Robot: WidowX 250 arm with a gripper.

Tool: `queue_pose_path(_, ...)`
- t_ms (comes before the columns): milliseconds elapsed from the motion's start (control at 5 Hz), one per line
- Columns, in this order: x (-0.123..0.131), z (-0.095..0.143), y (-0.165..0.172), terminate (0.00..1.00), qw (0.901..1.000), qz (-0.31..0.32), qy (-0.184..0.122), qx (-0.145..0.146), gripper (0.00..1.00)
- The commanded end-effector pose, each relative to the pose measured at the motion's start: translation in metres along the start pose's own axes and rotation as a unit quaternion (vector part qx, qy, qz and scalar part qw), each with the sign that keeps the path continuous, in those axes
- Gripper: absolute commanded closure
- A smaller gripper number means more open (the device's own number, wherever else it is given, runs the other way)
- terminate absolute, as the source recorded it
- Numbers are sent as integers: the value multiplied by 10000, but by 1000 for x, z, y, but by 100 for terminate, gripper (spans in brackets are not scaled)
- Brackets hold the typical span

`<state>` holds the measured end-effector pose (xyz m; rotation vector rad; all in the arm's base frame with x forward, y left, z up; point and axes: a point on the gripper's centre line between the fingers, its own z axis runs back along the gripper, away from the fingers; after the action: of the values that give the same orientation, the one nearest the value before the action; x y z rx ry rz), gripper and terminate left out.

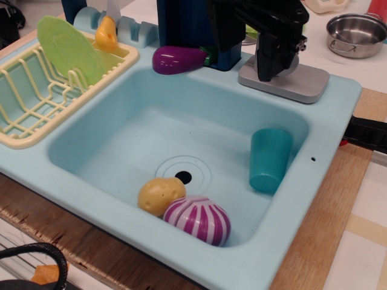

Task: Turn lever vertical to-front

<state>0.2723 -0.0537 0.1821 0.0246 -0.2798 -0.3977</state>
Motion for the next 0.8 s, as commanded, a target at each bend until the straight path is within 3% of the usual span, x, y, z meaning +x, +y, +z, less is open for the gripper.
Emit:
queue_pose_path(0, 0, 0, 0, 0, 10000, 0, 0, 0, 0)
queue_pose_path(600, 35, 21, -13, 0, 9962, -544, -664, 124, 0)
